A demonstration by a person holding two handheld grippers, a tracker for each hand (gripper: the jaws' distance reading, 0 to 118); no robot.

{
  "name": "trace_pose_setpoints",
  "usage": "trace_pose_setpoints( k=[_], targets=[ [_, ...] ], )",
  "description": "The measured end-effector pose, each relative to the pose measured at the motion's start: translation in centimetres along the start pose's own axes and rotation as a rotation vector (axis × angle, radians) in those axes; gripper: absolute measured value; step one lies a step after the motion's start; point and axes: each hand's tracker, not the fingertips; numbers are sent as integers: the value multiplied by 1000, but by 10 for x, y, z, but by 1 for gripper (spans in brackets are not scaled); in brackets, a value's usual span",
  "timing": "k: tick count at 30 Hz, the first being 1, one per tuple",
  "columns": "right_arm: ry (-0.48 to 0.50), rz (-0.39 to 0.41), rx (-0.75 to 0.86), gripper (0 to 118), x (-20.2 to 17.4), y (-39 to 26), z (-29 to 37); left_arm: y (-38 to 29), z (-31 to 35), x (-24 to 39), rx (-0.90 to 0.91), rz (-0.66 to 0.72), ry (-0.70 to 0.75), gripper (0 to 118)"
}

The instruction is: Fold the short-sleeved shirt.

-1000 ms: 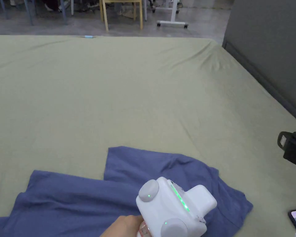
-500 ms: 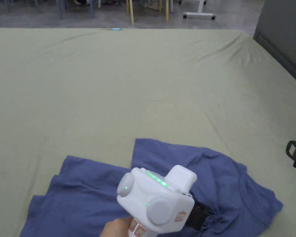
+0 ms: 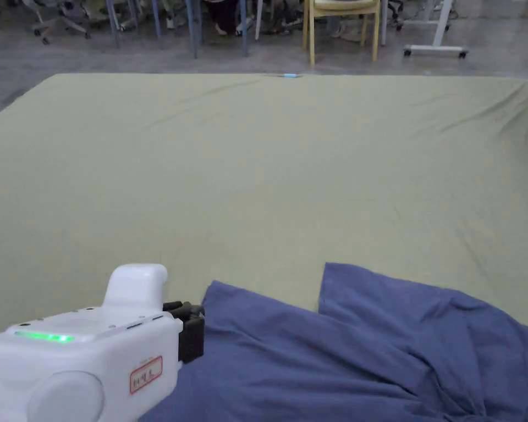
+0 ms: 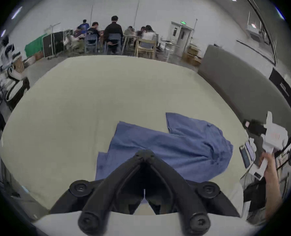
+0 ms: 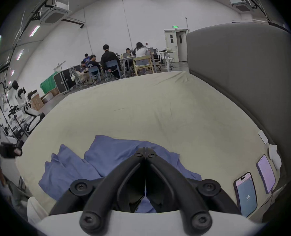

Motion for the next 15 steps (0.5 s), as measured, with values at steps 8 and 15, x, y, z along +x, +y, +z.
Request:
trace_pose_setpoints(
  k=[8, 15],
  targets=[
    [-41, 43, -49, 3, 11, -2, -4, 54, -180, -48, -266, 180, -12, 103],
    [-116, 40, -138, 3, 37, -15, -15, 16, -253, -48, -330, 6, 138, 89]
  ],
)
